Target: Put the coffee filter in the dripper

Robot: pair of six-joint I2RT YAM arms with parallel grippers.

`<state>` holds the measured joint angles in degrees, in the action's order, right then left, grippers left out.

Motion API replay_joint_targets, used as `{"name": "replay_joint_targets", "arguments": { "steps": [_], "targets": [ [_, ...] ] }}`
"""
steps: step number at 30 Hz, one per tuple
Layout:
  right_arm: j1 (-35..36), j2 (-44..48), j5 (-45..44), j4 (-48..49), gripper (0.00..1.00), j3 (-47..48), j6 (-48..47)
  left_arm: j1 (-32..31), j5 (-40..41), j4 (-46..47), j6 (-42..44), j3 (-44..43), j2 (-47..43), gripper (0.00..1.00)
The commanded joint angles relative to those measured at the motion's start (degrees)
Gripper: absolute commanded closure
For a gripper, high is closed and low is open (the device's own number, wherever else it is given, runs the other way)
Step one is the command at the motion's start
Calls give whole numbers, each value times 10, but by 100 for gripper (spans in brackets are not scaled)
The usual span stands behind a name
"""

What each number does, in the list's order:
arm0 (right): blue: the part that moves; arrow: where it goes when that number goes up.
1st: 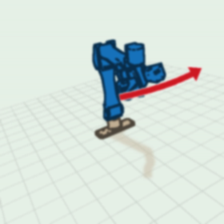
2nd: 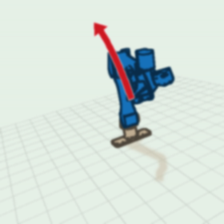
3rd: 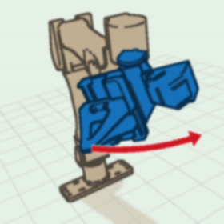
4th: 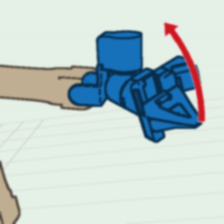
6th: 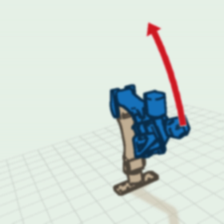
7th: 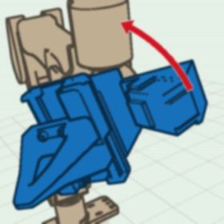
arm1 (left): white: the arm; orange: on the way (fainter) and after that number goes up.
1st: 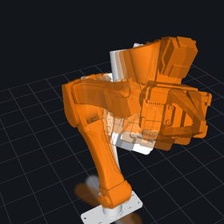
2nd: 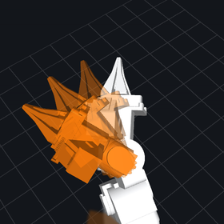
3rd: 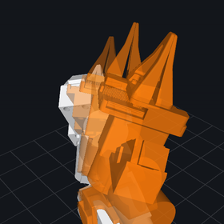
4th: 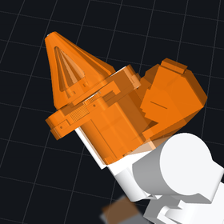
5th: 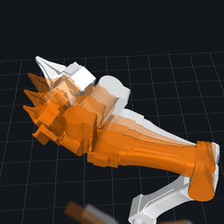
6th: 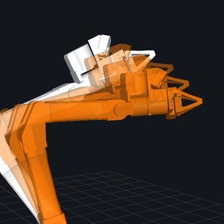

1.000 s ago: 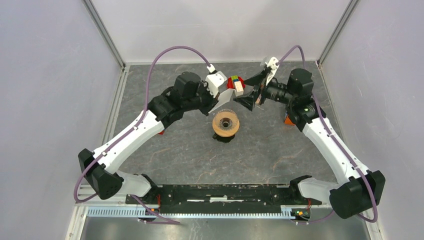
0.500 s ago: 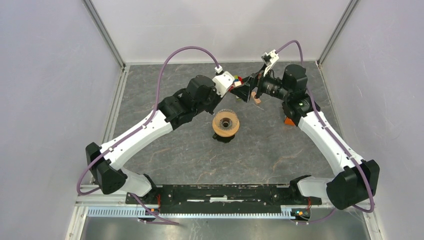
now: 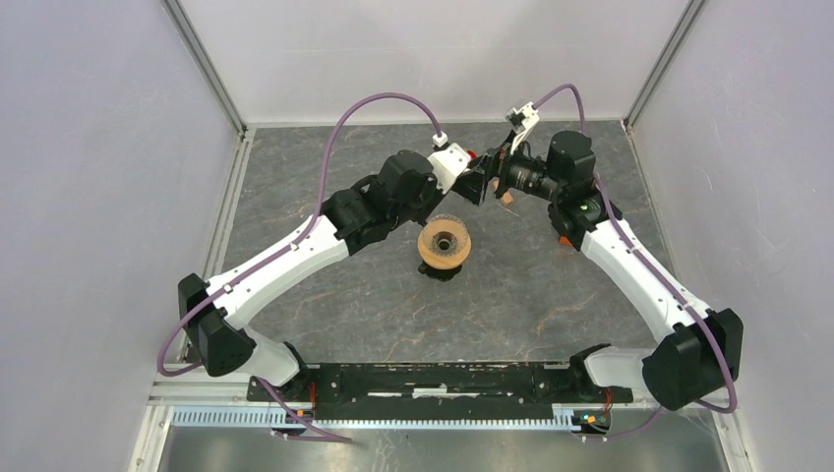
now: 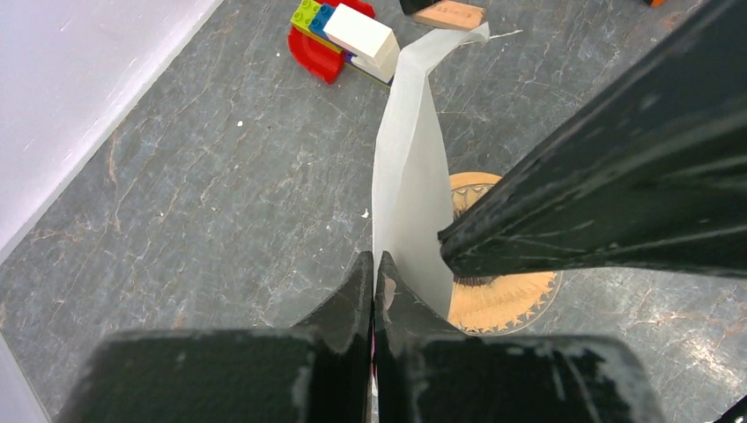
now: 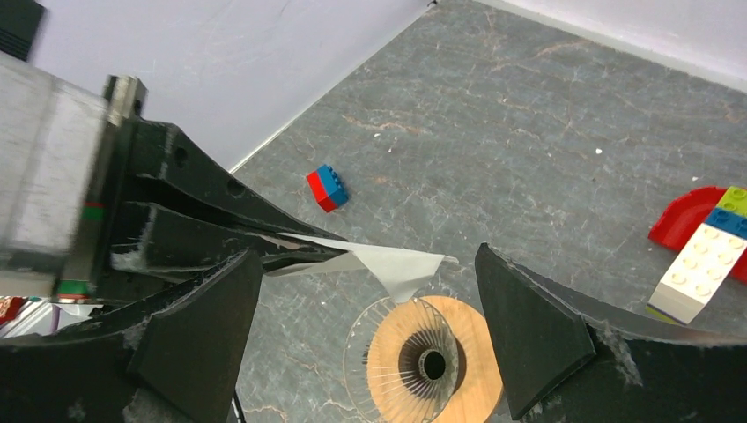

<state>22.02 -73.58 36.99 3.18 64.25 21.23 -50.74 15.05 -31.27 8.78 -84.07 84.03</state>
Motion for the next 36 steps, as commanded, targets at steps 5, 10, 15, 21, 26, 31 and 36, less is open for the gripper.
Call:
{"name": "replay_joint_targets", "arguments": {
  "steps": [5,10,15,21,26,31,36],
  "targets": [
    [9,-9,-24,14,2,-21,-3,-8,14,8,39,-32,4,98],
    [10,-10,-28,11,2,-21,-4,-9,16,9,40,-30,3,98],
    [10,-8,-38,2,2,-19,-9,-10,19,12,46,-24,-1,98],
    [10,-3,-68,-30,3,1,-27,-11,29,20,52,-16,-4,98],
    [9,0,-92,-60,4,13,-45,-13,24,20,53,-17,-2,98],
    [10,3,-108,-73,5,23,-69,-14,18,21,59,-10,-3,98],
    [10,4,-118,-81,5,32,-84,-19,2,23,62,1,-10,98]
  ]
}}
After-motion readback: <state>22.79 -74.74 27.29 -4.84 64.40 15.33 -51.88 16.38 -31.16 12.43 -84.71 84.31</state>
